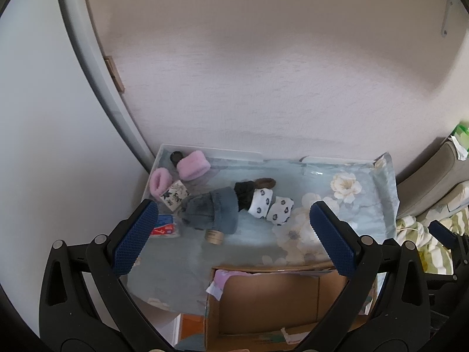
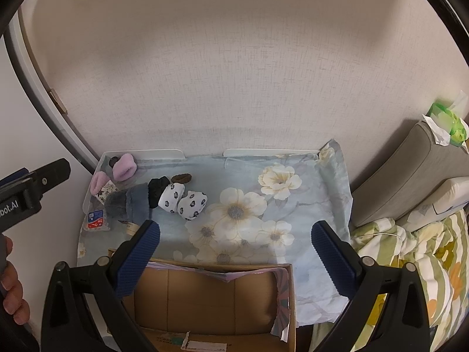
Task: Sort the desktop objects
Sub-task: 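Move both tools toward the tray of items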
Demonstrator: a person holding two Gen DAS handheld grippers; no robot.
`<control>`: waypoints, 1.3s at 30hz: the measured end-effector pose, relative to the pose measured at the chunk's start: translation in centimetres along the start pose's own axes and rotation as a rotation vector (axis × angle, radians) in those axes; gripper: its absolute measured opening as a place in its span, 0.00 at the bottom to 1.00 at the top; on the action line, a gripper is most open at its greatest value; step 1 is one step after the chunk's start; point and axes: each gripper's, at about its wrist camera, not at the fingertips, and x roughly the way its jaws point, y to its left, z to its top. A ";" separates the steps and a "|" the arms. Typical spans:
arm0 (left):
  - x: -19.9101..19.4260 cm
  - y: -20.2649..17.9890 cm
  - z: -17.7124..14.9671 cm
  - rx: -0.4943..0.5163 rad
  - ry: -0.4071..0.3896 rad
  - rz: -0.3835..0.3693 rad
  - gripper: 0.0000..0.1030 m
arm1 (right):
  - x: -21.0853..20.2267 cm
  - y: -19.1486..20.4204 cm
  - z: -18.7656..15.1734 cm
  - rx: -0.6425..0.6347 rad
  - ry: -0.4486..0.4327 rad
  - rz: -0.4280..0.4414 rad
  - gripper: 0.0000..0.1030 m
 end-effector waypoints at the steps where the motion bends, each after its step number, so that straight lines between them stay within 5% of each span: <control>1: -0.1 0.2 0.0 -0.010 -0.005 -0.009 1.00 | 0.1 -0.1 0.0 0.004 0.002 0.000 1.00; 10: -0.9 2.5 1.1 -0.068 -0.057 -0.024 1.00 | 0.2 -0.1 0.1 0.021 0.000 0.003 1.00; 17: -1.2 9.2 1.5 -0.153 -0.108 0.073 1.00 | 0.1 1.3 1.1 -0.072 -0.059 0.018 1.00; 29: 7.1 15.3 -5.0 -0.224 0.051 0.135 1.00 | 7.4 5.5 4.3 -0.267 0.054 0.096 1.00; 39: 17.5 16.5 -9.4 -0.213 0.172 0.135 0.99 | 19.2 6.9 2.7 -0.445 0.272 0.179 1.00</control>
